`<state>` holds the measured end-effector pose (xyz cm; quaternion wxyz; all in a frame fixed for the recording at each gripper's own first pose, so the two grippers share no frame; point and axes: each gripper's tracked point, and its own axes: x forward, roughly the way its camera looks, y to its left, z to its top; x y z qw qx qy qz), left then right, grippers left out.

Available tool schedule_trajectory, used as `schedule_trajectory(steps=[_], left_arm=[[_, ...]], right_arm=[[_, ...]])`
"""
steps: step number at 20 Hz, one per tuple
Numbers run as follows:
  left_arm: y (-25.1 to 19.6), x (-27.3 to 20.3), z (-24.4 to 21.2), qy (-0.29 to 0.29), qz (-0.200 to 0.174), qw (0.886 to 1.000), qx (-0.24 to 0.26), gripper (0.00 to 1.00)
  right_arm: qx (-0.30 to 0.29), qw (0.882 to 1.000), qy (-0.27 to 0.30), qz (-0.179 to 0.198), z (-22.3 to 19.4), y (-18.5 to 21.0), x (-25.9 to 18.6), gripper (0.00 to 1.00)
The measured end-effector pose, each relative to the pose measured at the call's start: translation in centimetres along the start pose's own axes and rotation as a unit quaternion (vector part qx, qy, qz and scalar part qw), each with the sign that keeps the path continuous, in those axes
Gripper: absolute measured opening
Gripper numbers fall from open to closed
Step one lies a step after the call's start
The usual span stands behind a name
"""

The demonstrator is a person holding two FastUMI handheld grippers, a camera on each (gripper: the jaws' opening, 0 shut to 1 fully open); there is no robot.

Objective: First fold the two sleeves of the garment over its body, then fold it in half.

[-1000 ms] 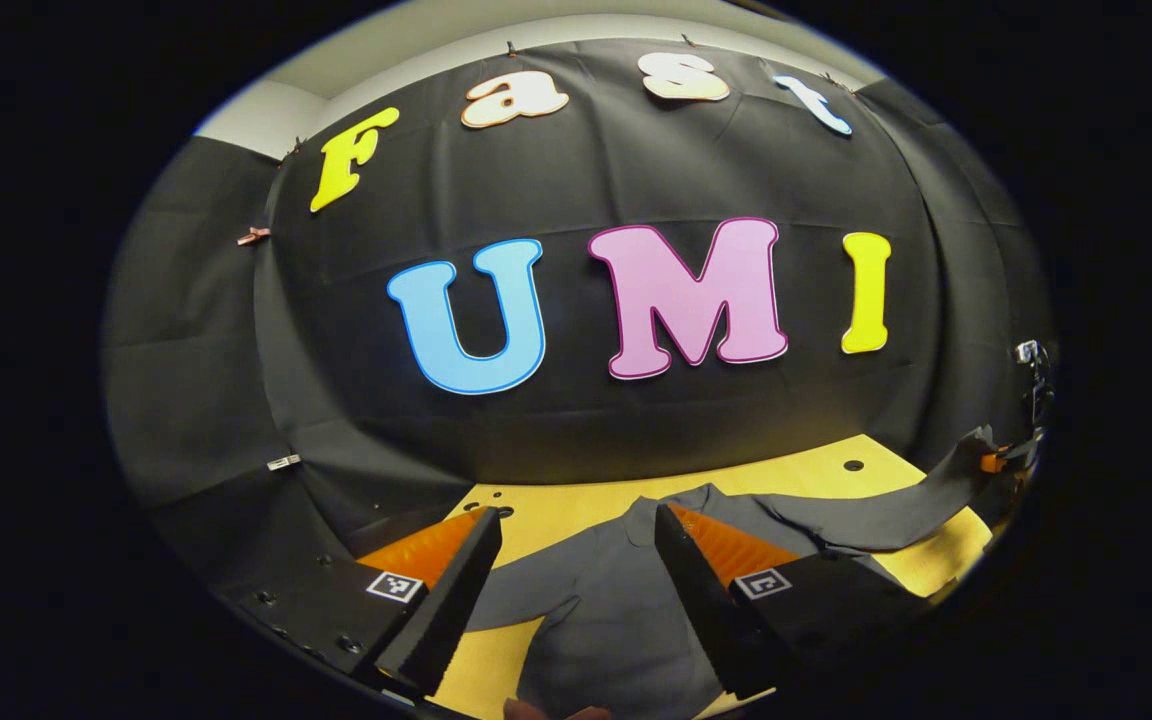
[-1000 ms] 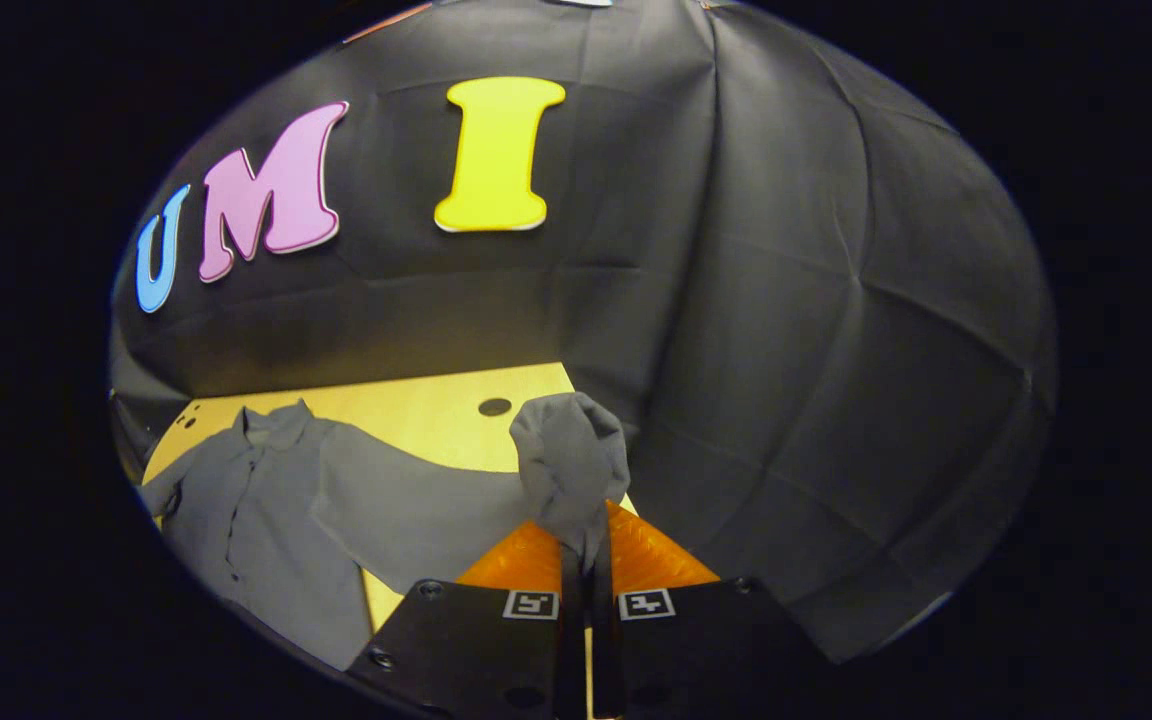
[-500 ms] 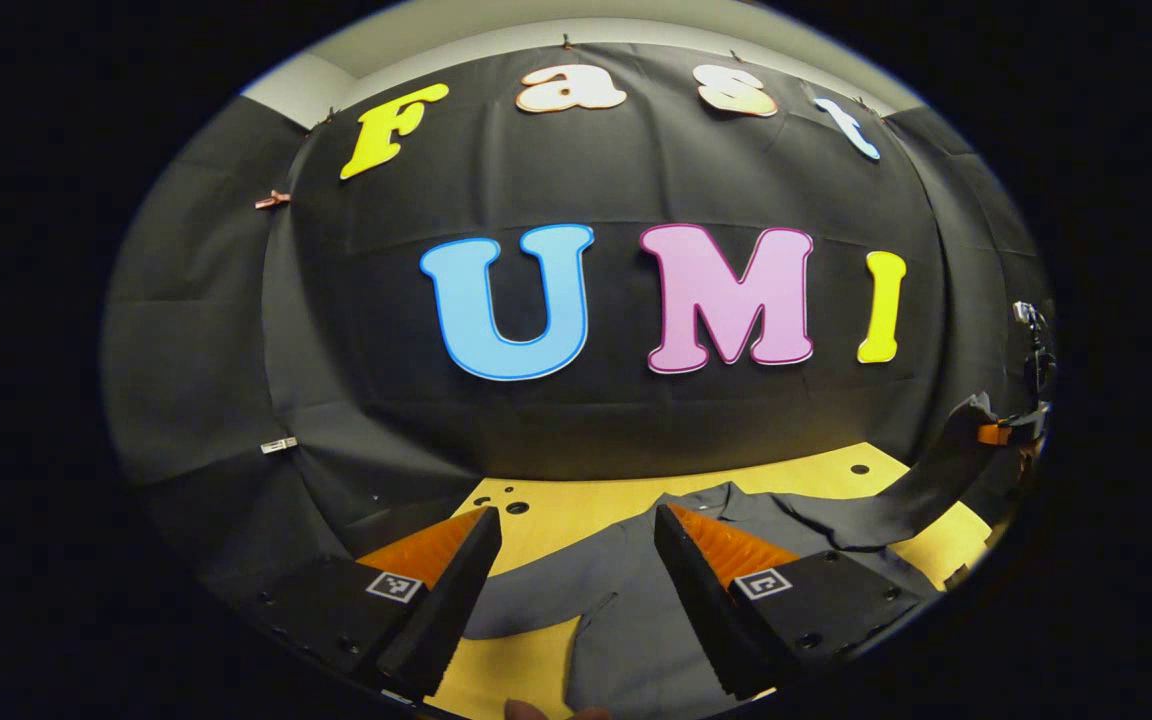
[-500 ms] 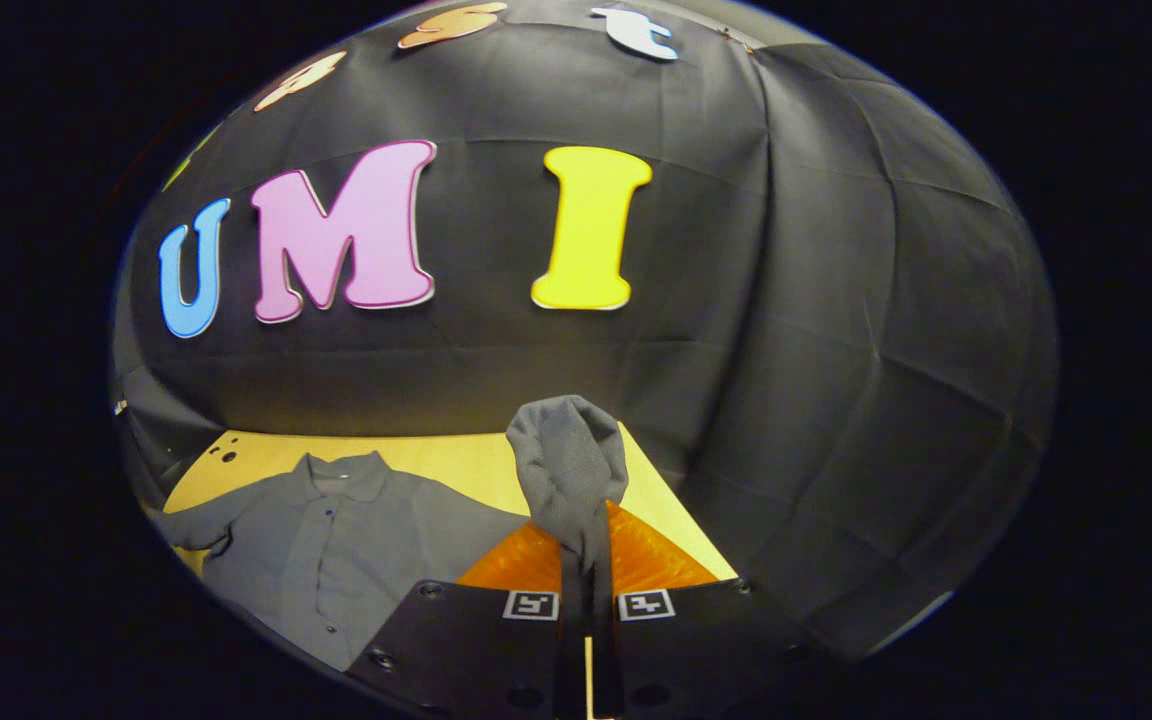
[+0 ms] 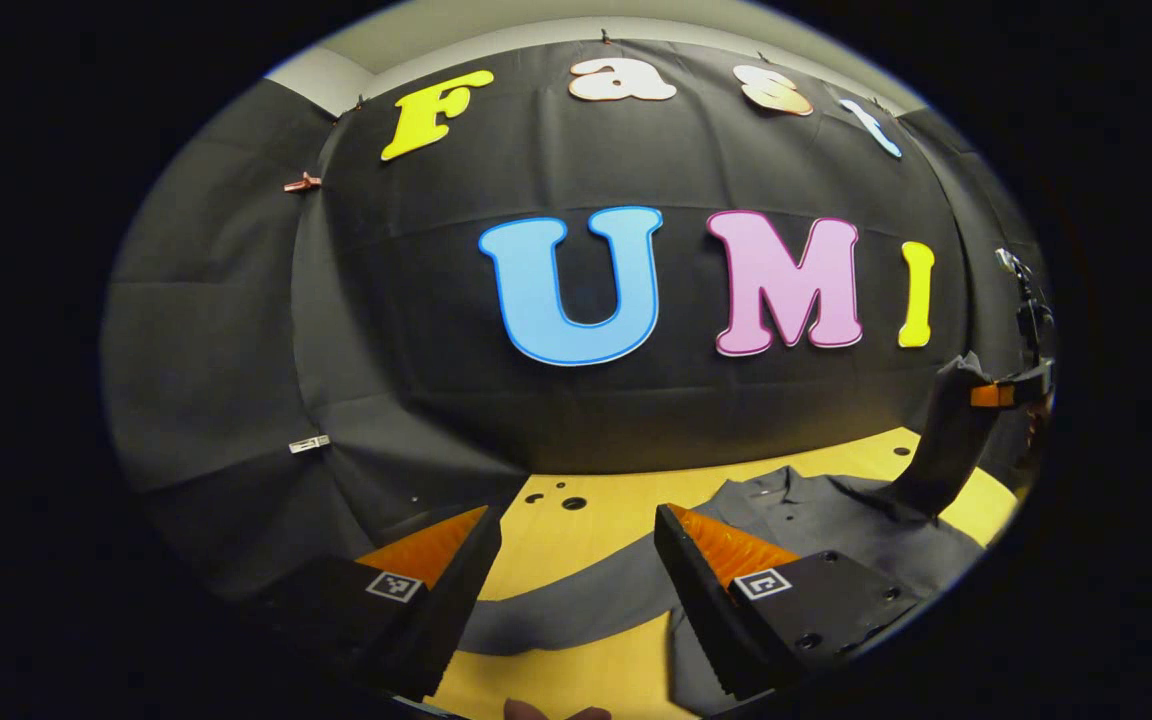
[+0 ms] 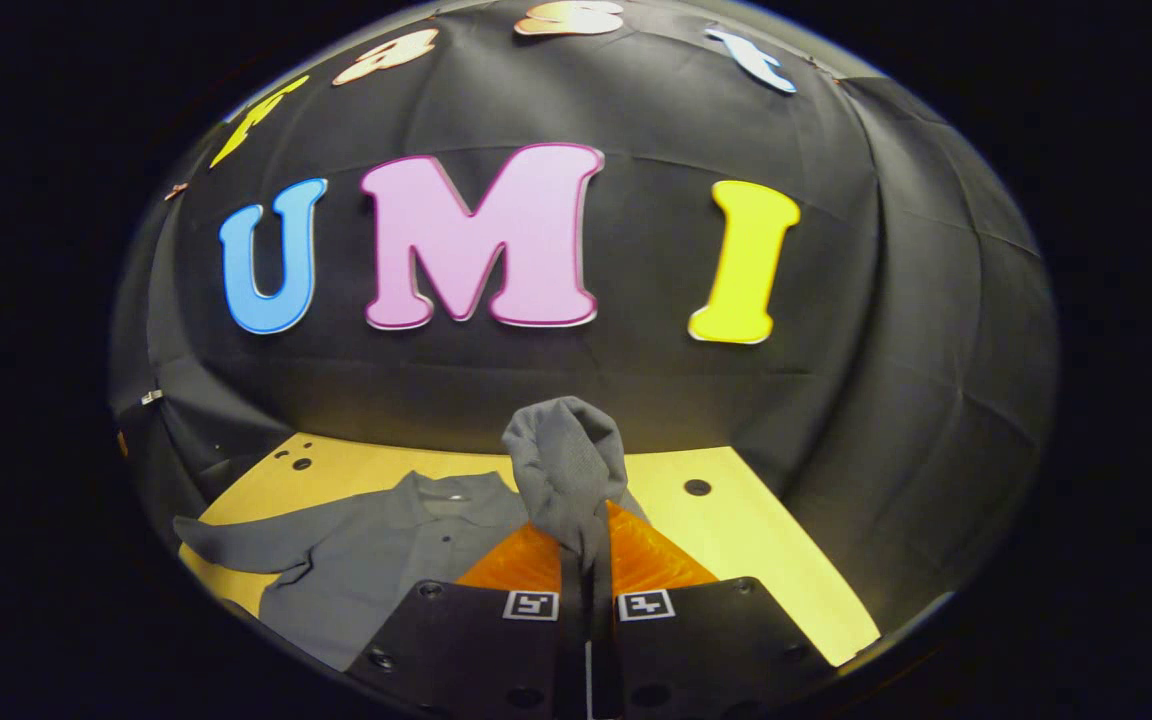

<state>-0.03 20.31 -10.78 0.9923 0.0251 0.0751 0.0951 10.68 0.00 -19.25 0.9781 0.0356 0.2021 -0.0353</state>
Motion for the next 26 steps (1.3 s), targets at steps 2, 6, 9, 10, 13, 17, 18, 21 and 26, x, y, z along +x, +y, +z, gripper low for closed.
schedule_trajectory(steps=[2, 6, 9, 10, 13, 17, 18, 21, 26], left_arm=[[2.0, 0.4, -1.0, 0.004, 0.005, 1.000, -0.006, 0.97], [6.0, 1.4, -4.1, 0.026, 0.022, 0.999, -0.022, 0.97], [9.0, 2.2, -6.9, 0.048, 0.038, 0.998, -0.025, 0.98], [9.9, 2.6, -7.8, 0.057, 0.041, 0.997, -0.023, 0.97], [11.8, 3.3, -11.5, 0.081, 0.049, 0.995, -0.016, 0.97], [14.3, 4.2, -16.4, 0.123, 0.062, 0.990, -0.027, 0.97], [14.8, 4.4, -17.6, 0.132, 0.067, 0.988, -0.031, 0.98], [16.0, 5.1, -21.2, 0.162, 0.074, 0.983, -0.042, 0.98], [18.1, 6.0, -26.0, 0.204, 0.089, 0.973, -0.054, 0.99]], right_arm=[[-0.006, 1.000, 0.003, 0.017, -0.1, 3.5, 0.9, 0.07], [-0.016, 0.999, 0.017, 0.043, -1.4, 9.5, 2.5, 0.07], [-0.024, 0.998, 0.032, 0.050, -3.2, 12.7, 3.8, 0.07], [-0.025, 0.998, 0.039, 0.051, -3.9, 13.6, 4.0, 0.07], [-0.040, 0.996, 0.062, 0.056, -6.6, 16.2, 5.0, 0.07], [-0.065, 0.991, 0.101, 0.066, -10.4, 19.1, 6.2, 0.07], [-0.069, 0.990, 0.108, 0.067, -11.2, 19.7, 6.4, 0.07], [-0.079, 0.986, 0.130, 0.072, -13.6, 21.4, 7.1, 0.07], [-0.067, 0.979, 0.180, 0.069, -17.8, 23.0, 8.1, 0.08]])
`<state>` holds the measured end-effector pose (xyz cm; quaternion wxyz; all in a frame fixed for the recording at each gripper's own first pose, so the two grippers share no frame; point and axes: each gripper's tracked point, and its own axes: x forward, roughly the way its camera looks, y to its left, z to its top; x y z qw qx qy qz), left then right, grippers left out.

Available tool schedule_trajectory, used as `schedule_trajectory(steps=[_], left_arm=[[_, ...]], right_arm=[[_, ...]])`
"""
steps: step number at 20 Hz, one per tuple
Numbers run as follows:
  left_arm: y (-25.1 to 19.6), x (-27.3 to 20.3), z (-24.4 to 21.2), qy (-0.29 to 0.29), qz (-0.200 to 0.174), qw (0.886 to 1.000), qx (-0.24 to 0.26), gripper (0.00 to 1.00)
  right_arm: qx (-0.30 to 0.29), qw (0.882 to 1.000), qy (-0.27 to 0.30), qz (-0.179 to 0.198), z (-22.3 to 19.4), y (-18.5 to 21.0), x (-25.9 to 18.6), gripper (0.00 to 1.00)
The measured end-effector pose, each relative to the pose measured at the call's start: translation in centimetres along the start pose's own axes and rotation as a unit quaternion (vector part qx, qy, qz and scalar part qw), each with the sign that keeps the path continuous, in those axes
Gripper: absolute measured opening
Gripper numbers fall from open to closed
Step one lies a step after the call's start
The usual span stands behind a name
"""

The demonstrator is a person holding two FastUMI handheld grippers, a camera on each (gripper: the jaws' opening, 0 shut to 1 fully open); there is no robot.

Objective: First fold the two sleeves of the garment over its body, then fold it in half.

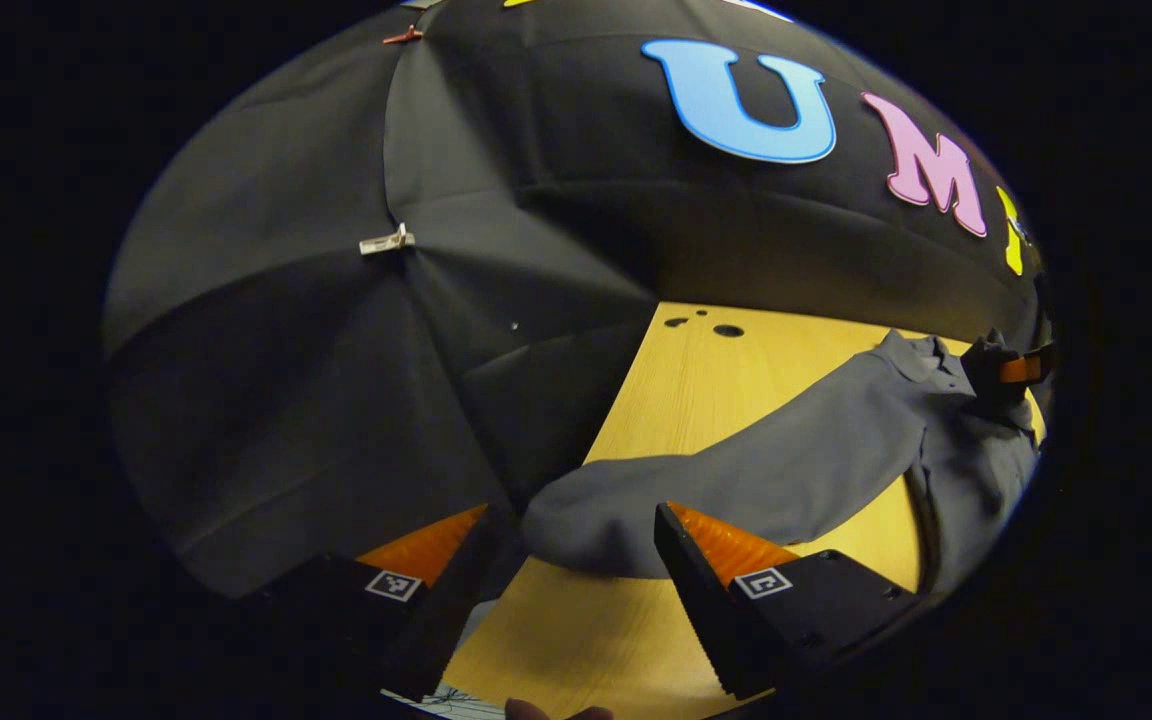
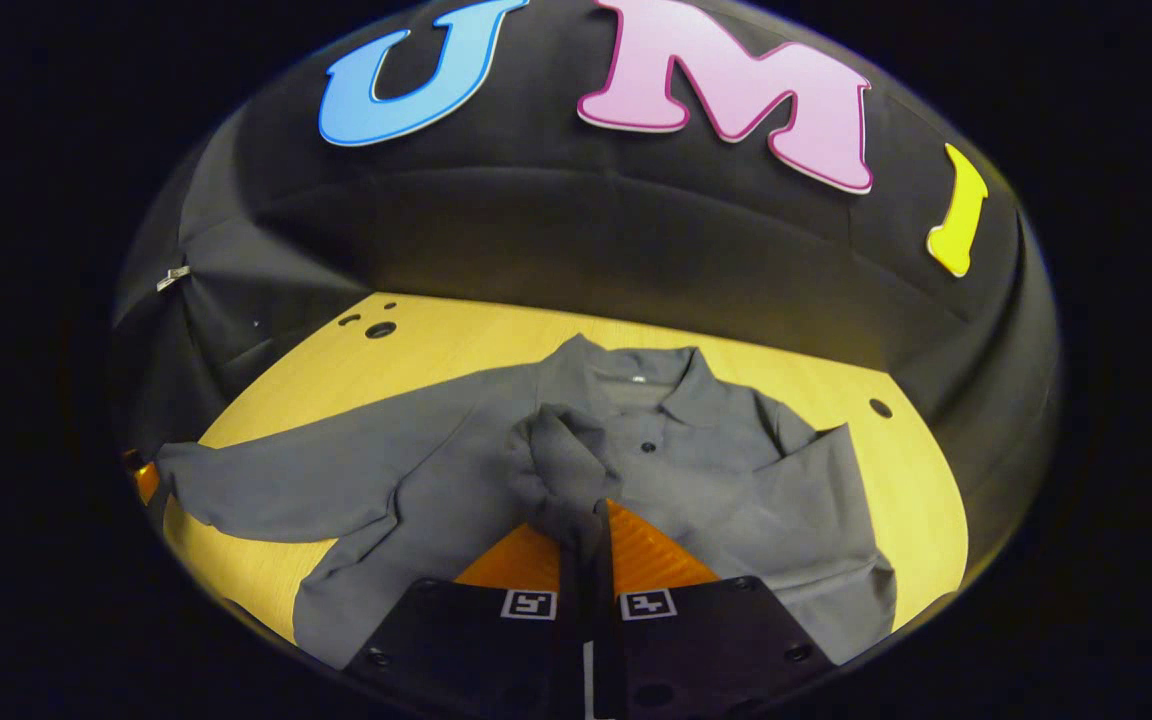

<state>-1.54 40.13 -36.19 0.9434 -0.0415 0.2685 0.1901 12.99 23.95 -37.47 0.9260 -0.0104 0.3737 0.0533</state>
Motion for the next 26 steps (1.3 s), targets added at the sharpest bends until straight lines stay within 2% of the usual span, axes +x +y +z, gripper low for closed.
schedule_trajectory(steps=[2, 7, 9, 11, 13, 14, 15, 16, 17, 20, 21, 22, 23, 24, 25, 26], left_arm=[[-0.2, 1.2, -1.2, 0.013, -0.002, 1.000, -0.007, 0.98], [-0.8, 3.0, -2.4, 0.033, -0.012, 0.999, -0.013, 0.98], [-1.1, 3.6, -2.4, 0.036, -0.012, 0.999, -0.007, 0.98], [-1.3, 4.4, -2.5, 0.042, -0.011, 0.999, -0.001, 0.98], [-1.2, 5.0, -2.8, 0.048, -0.009, 0.999, 0.001, 0.98], [-1.2, 5.2, -2.8, 0.050, -0.008, 0.999, 0.000, 0.98], [-1.3, 5.3, -3.0, 0.052, -0.007, 0.999, -0.001, 0.98], [-1.3, 5.4, -3.0, 0.053, -0.007, 0.999, -0.002, 0.98], [-1.3, 5.6, -3.2, 0.053, -0.007, 0.999, -0.003, 0.98], [-1.5, 5.9, -3.2, 0.053, -0.008, 0.999, -0.004, 0.98], [-1.6, 6.1, -3.3, 0.054, -0.010, 0.998, -0.005, 0.98], [-1.7, 6.0, -3.1, 0.053, -0.008, 0.999, -0.004, 0.97], [-1.9, 6.0, -3.3, 0.055, -0.008, 0.998, -0.002, 0.91], [-2.1, 6.0, -3.2, 0.056, -0.004, 0.998, 0.000, 0.89], [-2.3, 5.9, -3.3, 0.058, -0.007, 0.998, 0.003, 0.83], [-2.6, 5.9, -3.2, 0.058, -0.009, 0.998, 0.006, 0.81]], right_arm=[[0.018, 0.999, 0.026, -0.002, -1.6, 0.4, 0.7, 0.08], [0.033, 0.998, 0.052, 0.003, -3.4, 1.6, 0.9, 0.08], [0.037, 0.997, 0.060, 0.008, -3.8, 1.9, 0.8, 0.12], [0.051, 0.996, 0.063, 0.028, -3.9, 3.0, 0.7, 0.17], [0.065, 0.994, 0.068, 0.051, -4.1, 3.9, 0.3, 0.27], [0.070, 0.993, 0.072, 0.064, -4.2, 4.4, 0.0, 0.20], [0.073, 0.992, 0.071, 0.073, -4.4, 4.8, -0.4, 0.36], [0.072, 0.992, 0.069, 0.079, -4.3, 4.9, -0.7, 0.43], [0.073, 0.991, 0.065, 0.088, -4.3, 5.2, -1.1, 0.46], [0.094, 0.984, 0.058, 0.142, -3.6, 7.2, -3.4, 0.69], [0.094, 0.982, 0.053, 0.158, -3.3, 7.7, -4.0, 0.75], [0.091, 0.981, 0.050, 0.167, -3.2, 7.7, -4.6, 0.70], [0.086, 0.981, 0.049, 0.168, -3.2, 7.5, -5.0, 0.85], [0.080, 0.982, 0.047, 0.164, -3.3, 7.1, -5.3, 0.89], [0.079, 0.983, 0.043, 0.160, -3.4, 6.6, -5.5, 0.89], [0.084, 0.983, 0.042, 0.158, -3.6, 6.2, -5.6, 0.89]])
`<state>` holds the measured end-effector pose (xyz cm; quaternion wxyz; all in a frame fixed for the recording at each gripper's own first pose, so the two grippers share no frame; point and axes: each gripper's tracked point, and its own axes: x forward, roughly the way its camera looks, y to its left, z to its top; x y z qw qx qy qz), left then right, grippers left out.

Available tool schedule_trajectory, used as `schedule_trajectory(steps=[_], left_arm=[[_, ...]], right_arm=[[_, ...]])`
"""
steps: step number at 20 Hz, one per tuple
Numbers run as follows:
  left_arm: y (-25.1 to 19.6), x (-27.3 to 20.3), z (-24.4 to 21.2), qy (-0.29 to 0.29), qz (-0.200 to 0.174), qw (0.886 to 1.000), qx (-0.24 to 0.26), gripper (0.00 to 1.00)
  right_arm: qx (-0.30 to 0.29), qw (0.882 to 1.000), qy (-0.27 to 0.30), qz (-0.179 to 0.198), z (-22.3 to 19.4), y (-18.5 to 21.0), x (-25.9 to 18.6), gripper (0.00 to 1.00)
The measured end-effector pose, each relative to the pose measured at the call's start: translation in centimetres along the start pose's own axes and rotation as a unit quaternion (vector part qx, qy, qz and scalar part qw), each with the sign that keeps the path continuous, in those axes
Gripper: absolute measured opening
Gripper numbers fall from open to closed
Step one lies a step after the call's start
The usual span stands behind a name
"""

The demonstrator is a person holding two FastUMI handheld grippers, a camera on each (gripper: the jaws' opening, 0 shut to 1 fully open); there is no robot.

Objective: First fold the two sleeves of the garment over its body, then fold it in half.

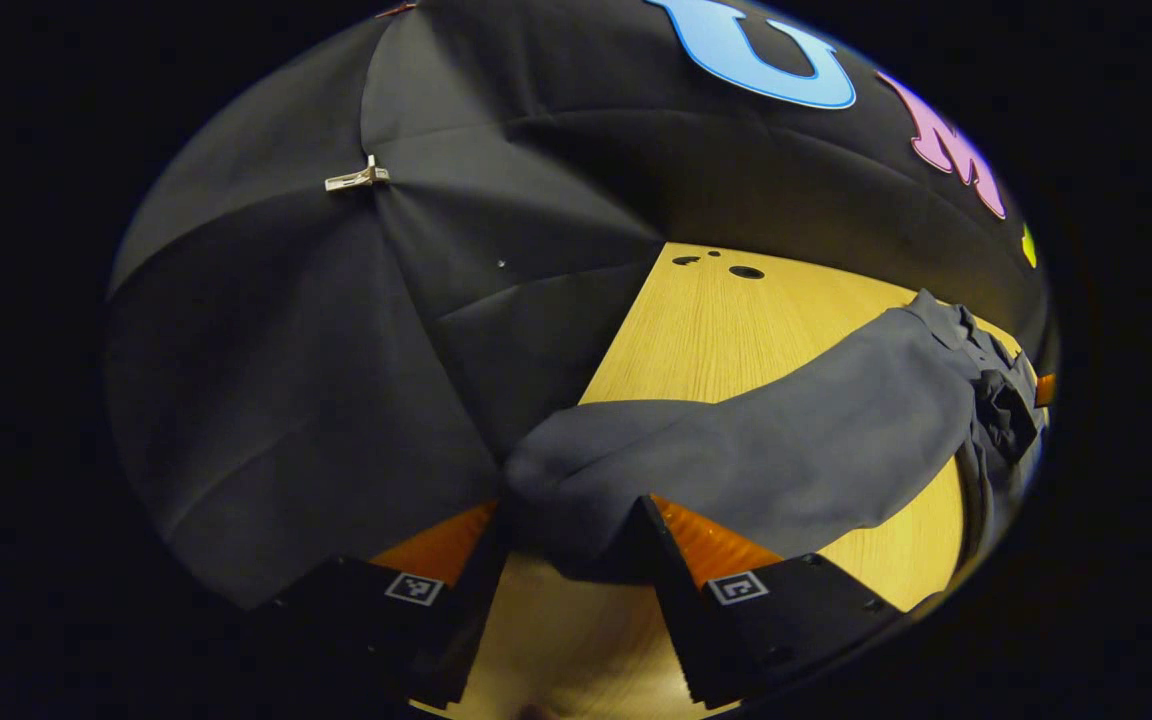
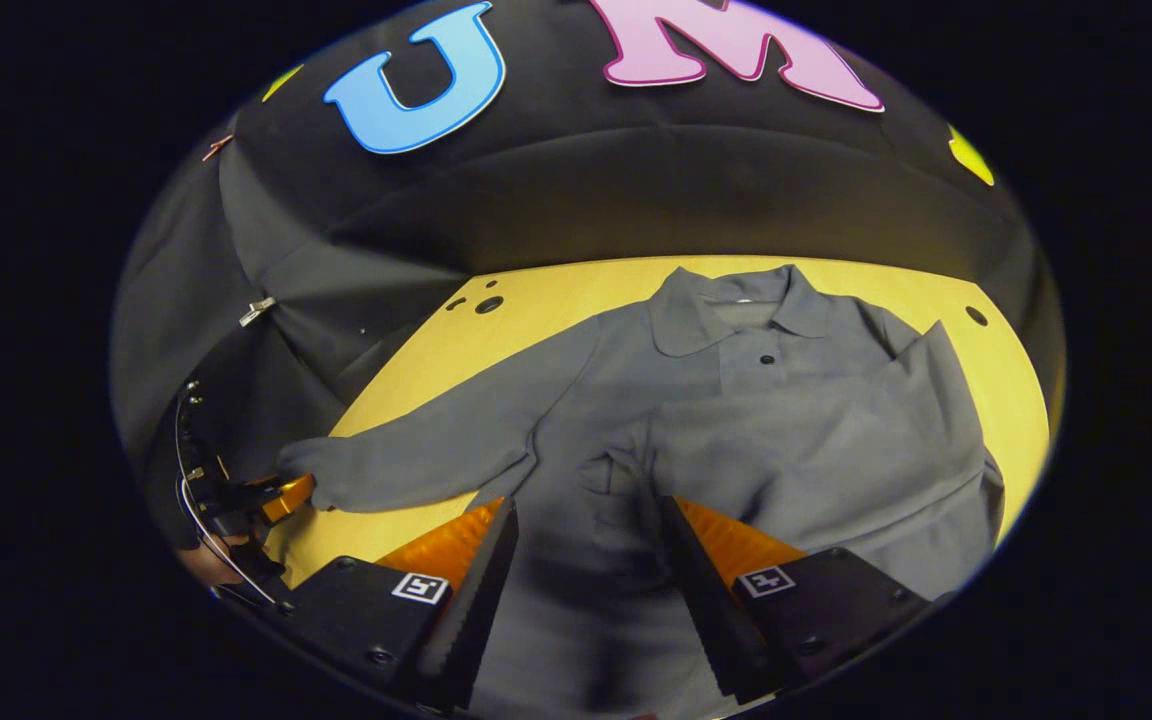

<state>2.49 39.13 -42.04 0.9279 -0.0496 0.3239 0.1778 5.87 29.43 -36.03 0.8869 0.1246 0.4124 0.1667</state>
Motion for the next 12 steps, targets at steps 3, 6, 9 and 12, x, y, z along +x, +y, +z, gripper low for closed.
schedule_trajectory(steps=[3, 6, 9, 12], left_arm=[[-0.9, 0.1, 0.0, 0.002, -0.003, 1.000, 0.012, 0.56], [-1.2, 0.0, 0.2, 0.008, 0.005, 0.999, 0.035, 0.35], [-1.3, -0.5, 0.4, 0.010, 0.008, 0.999, 0.036, 0.26], [-1.5, -1.9, 1.3, 0.002, 0.004, 1.000, 0.013, 0.21]], right_arm=[[0.022, 1.000, -0.006, -0.006, -0.3, -0.9, -0.8, 0.90], [0.023, 1.000, -0.014, -0.016, -0.1, -2.1, -1.7, 0.92], [0.022, 0.999, -0.032, -0.020, 0.8, -3.3, -2.9, 0.91], [0.022, 0.998, -0.045, -0.030, 1.5, -5.2, -4.2, 0.92]])
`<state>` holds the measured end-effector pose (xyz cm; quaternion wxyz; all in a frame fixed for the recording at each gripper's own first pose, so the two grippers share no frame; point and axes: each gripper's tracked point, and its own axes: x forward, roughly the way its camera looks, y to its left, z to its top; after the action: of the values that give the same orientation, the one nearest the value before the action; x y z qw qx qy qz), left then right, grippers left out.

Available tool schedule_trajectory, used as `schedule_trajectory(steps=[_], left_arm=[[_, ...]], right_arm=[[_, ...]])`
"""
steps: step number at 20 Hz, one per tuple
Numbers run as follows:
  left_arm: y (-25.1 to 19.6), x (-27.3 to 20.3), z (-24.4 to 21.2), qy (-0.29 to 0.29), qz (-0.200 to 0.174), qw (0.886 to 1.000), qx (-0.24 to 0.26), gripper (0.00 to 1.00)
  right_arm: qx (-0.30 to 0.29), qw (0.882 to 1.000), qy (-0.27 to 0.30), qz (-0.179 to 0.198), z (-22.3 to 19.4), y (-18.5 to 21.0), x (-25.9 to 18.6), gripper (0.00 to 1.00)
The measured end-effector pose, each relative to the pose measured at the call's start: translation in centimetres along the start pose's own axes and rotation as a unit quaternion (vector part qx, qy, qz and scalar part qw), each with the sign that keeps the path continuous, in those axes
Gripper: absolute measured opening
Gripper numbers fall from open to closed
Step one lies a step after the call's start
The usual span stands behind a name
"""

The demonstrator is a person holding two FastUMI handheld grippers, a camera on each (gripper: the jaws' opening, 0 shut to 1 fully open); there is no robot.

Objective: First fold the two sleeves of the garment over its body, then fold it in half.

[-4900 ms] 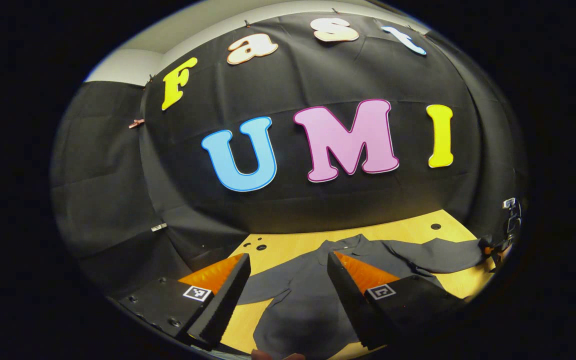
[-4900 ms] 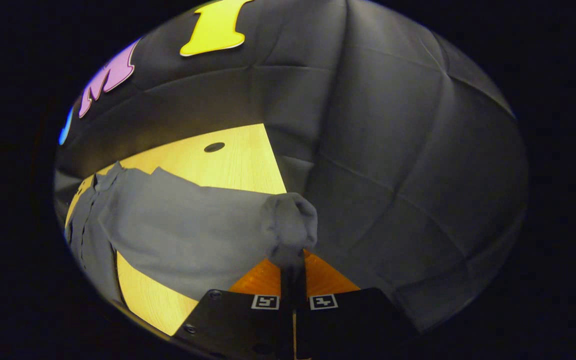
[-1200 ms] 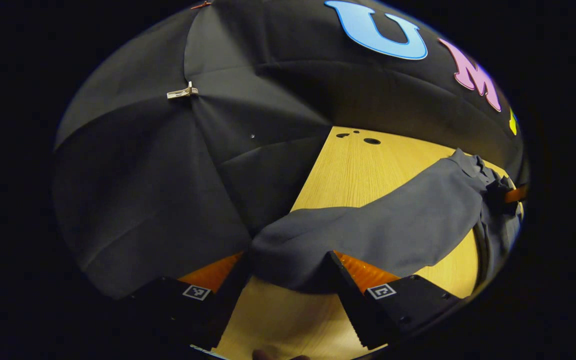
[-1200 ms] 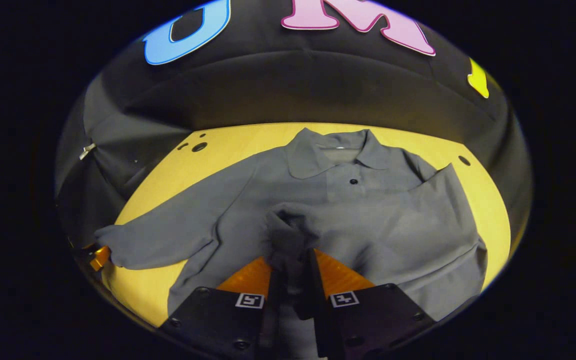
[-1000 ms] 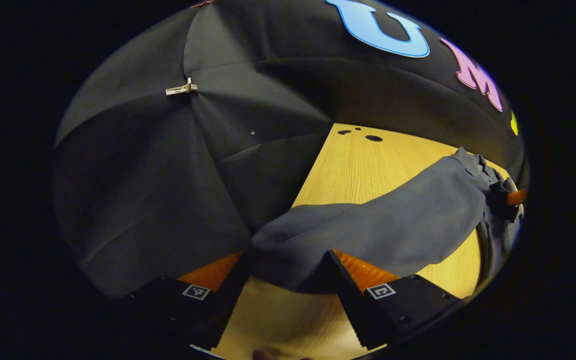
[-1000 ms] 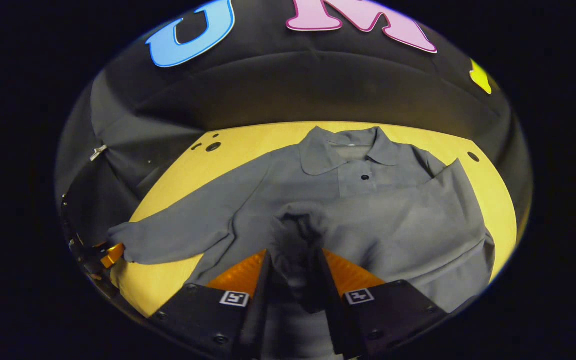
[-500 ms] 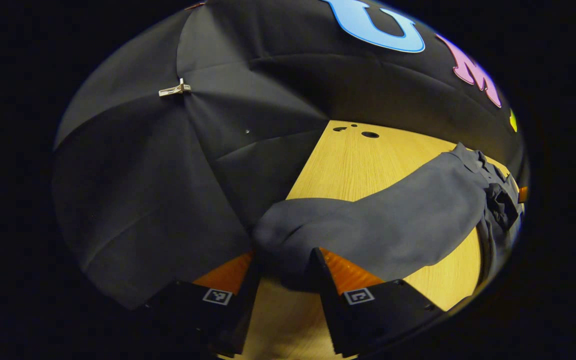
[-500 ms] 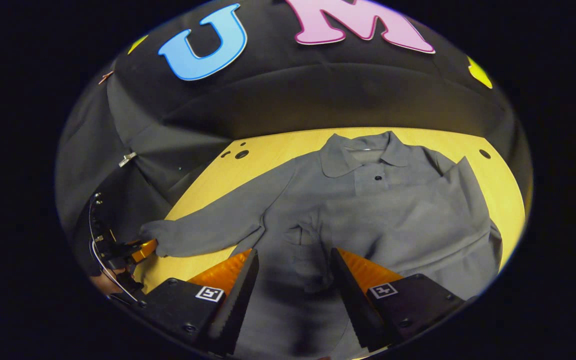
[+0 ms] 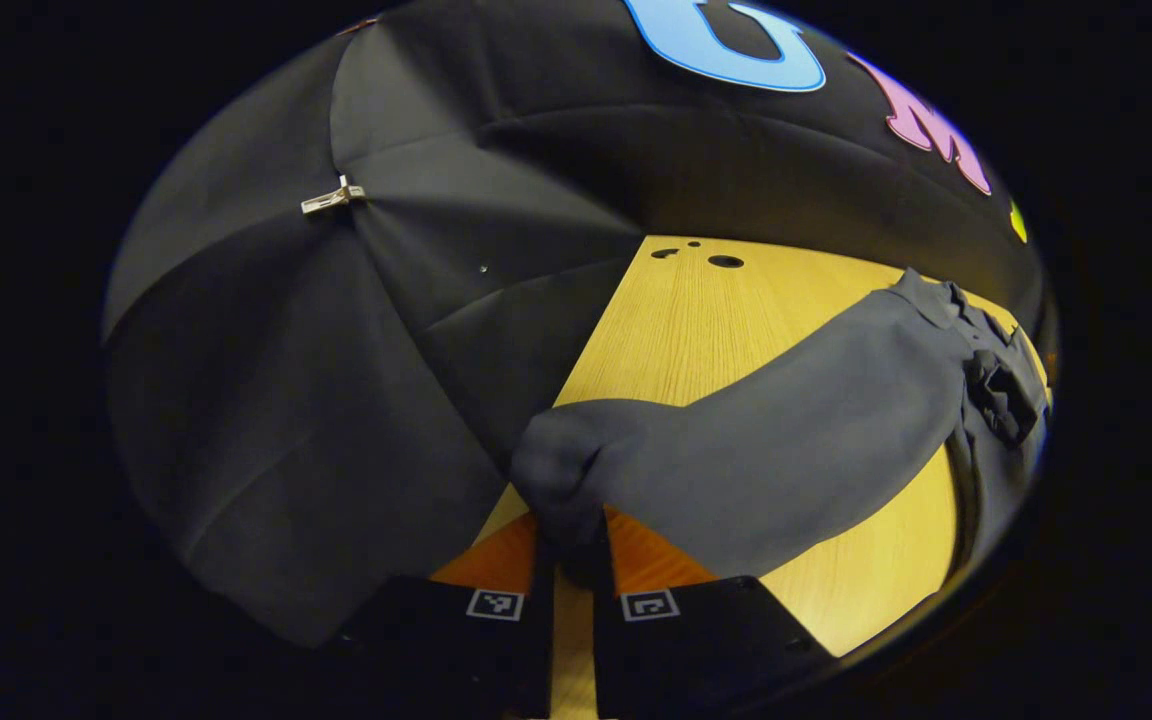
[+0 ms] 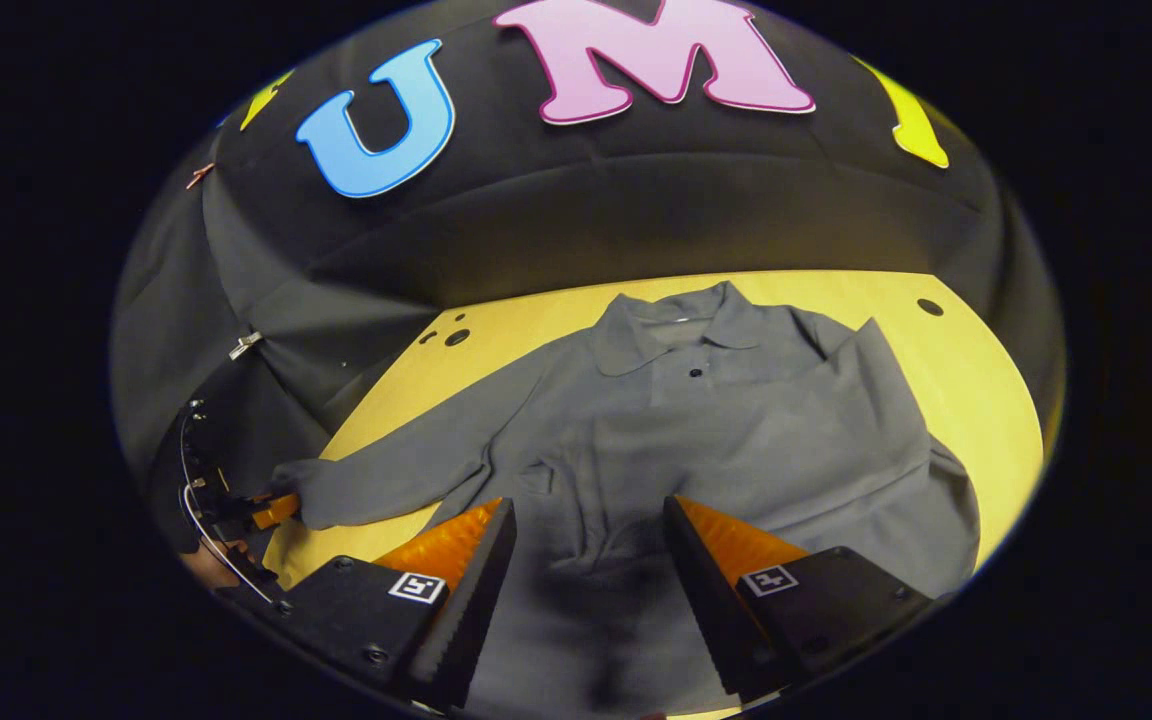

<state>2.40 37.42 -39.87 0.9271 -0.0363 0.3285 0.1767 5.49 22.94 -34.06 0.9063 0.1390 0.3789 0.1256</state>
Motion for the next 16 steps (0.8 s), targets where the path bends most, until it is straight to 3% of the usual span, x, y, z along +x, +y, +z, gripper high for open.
schedule_trajectory(steps=[7, 16], left_arm=[[-2.1, -4.5, 5.2, -0.055, -0.002, 0.998, -0.009, 0.18], [-12.8, -11.2, 12.8, -0.127, -0.055, 0.990, -0.023, 0.18]], right_arm=[[-0.027, 0.999, -0.022, -0.028, 1.0, -5.6, -3.2, 0.91], [-0.027, 0.997, -0.046, -0.053, 3.1, -12.4, -7.3, 0.91]])
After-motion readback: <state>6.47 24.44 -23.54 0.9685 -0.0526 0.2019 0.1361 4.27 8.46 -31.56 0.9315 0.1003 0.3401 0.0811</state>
